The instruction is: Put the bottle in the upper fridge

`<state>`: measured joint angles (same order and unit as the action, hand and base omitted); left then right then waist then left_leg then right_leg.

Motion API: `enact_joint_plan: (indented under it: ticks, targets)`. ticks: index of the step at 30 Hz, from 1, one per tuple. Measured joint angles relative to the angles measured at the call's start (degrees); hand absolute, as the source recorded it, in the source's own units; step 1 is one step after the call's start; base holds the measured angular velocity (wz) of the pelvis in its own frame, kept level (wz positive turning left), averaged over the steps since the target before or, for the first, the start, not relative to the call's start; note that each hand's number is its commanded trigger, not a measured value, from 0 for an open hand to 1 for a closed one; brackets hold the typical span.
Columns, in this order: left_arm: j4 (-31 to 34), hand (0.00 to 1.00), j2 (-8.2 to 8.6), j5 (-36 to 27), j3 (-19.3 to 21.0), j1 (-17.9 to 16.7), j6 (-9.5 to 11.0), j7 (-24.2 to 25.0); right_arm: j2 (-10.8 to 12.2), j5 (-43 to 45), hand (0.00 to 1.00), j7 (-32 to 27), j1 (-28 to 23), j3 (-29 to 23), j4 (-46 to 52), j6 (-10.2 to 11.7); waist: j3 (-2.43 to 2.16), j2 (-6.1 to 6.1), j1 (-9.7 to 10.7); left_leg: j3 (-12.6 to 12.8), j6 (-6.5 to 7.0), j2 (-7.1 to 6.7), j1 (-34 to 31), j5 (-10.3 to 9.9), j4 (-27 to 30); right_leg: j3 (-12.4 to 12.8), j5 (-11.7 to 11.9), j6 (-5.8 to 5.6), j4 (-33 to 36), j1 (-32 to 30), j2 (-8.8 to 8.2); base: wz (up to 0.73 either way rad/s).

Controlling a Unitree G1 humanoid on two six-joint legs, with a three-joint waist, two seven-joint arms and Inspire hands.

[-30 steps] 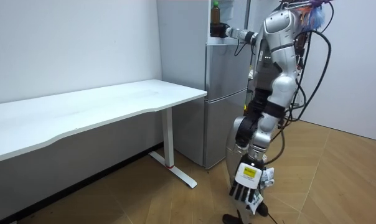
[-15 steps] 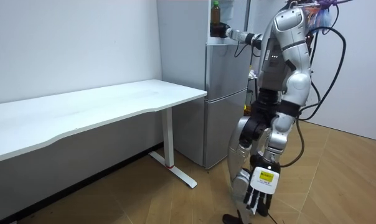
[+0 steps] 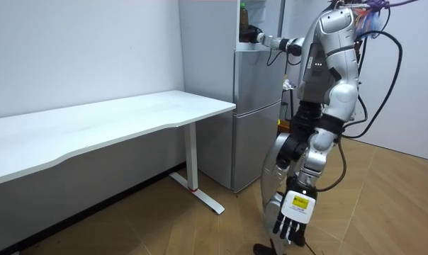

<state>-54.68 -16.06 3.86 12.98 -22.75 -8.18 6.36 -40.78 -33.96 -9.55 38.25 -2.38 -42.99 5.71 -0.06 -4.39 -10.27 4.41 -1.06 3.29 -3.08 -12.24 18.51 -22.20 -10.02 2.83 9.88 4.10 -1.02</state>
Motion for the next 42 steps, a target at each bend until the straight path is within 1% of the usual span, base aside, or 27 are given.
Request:
enact_joint_plan:
  ticks: [4, 8, 12, 18, 24, 29, 34, 38, 42]
  targets:
    - [0.0, 0.0, -0.06, 0.0, -0.3, 1.2, 0.0, 0.0, -0.1, 0.8, 0.0, 1.0, 0.0, 0.0, -0.6, 0.5, 0.06, -0.16, 0.0, 0.0, -0.1, 0.1, -0.3, 0.2, 0.1, -0.1, 0.1, 0.18, 0.0, -0.2, 0.08, 0.0]
    - [0.0, 0.0, -0.31, 0.1, -0.9, 2.0, 0.1, 0.1, -0.2, 0.9, 0.0, 2.2, 0.0, -0.1, -1.4, 0.6, 0.23, -0.82, 0.0, 0.1, -0.11, 0.17, -0.3, 0.2, 0.0, 0.1, 0.1, 0.22, 0.0, -0.4, 0.1, 0.0]
    - [0.0, 0.0, -0.39, 0.1, -1.0, 1.9, 0.2, 0.1, -0.1, 1.1, 0.0, 2.4, -0.2, 0.0, -1.8, 0.6, 0.17, -1.48, 0.2, 0.2, -0.1, 0.14, -0.3, 0.1, 0.0, 0.1, 0.2, 0.21, -0.1, -0.3, 0.11, 0.0]
    - [0.0, 0.0, -0.39, 0.2, -0.9, 1.9, 1.1, 0.1, -0.1, 1.1, 0.0, 3.6, -0.2, -0.2, -1.8, 0.6, 0.14, -1.5, 0.3, 0.1, -0.11, 0.18, -0.2, 0.1, 0.0, 0.2, 0.3, 0.22, 0.0, -0.1, 0.16, 0.0]
    - [0.0, 0.0, -0.39, 0.2, -0.9, 1.8, 1.2, 0.3, -0.1, 2.8, 0.0, 4.0, -0.3, -0.2, -1.8, 0.6, 0.14, -1.47, 0.4, 0.2, -0.11, 0.17, -0.2, 0.1, 0.0, 0.2, 0.3, 0.22, 0.0, 0.1, 0.17, 0.0]
    - [0.8, 0.0, -0.4, 0.1, -0.9, 1.5, 1.2, 0.1, -0.1, 2.6, 0.0, 4.6, -0.5, -0.2, -1.7, 0.7, 0.13, -1.45, 0.5, 0.2, -0.12, 0.17, 0.1, 0.1, -0.1, 0.2, 0.2, 0.21, -0.1, 0.4, 0.18, 0.0]
    - [0.9, 0.0, -0.6, 0.1, -0.9, 1.2, 1.2, 0.1, -0.1, 2.4, 0.0, 5.7, -1.4, -0.3, -0.6, 0.7, 0.11, -1.45, 0.5, 0.6, -0.16, 0.06, 1.8, 0.2, -1.3, 0.8, -0.1, 0.04, -0.3, 1.0, 0.12, -0.04]
    - [0.9, 0.0, -0.59, 0.1, -0.8, 0.3, 1.1, 0.1, -0.1, 0.7, 0.0, 6.3, -3.9, -1.4, 2.8, 0.6, 0.03, -1.59, 0.7, 1.0, -0.21, -0.01, 2.6, 0.2, -2.0, 0.9, -0.1, 0.03, -0.3, 1.5, 0.07, -0.04]
    - [0.9, 0.0, -0.58, 0.1, -0.9, -0.1, 1.0, 0.1, -0.1, -1.6, 0.0, 7.3, -5.7, -3.6, 4.2, 0.4, -0.03, -1.66, 0.8, 1.1, -0.21, -0.05, 3.2, 0.1, -2.1, 0.9, -0.1, -0.11, -0.5, 2.1, 0.04, 0.0]
